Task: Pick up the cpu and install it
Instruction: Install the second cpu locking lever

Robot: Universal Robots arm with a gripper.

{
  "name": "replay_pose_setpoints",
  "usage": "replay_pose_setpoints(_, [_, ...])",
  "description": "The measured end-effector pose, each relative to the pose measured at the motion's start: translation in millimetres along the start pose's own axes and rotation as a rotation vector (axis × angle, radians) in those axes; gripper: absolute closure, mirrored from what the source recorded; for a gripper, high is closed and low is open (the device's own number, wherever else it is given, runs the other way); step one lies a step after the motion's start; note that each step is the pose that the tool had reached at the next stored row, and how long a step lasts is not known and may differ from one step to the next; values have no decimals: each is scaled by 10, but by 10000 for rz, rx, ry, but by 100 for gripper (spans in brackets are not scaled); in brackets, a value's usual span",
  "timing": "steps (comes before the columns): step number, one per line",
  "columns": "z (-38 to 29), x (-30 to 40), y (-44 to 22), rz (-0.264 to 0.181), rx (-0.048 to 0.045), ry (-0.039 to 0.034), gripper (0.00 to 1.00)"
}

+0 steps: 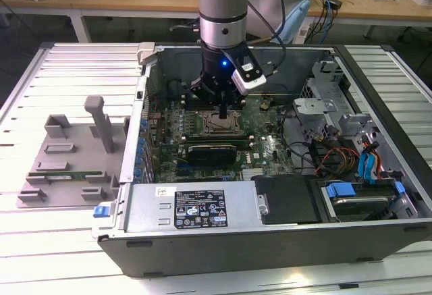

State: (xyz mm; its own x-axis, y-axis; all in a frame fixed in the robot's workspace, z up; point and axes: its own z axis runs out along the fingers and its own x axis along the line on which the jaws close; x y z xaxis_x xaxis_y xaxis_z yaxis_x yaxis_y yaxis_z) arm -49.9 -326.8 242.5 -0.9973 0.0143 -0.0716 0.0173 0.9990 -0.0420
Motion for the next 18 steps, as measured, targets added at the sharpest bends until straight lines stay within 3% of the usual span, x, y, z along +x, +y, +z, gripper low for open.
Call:
replay_pose_setpoints(6, [5, -2, -136, 3, -53, 2, 89])
replay_pose_setpoints(10, [10, -3, -235, 14, -207, 4, 89])
replay_pose_setpoints(13, [11, -4, -264, 19, -270, 5, 89])
replay_pose_setpoints(18, [13, 4, -317, 35, -496, 10, 89])
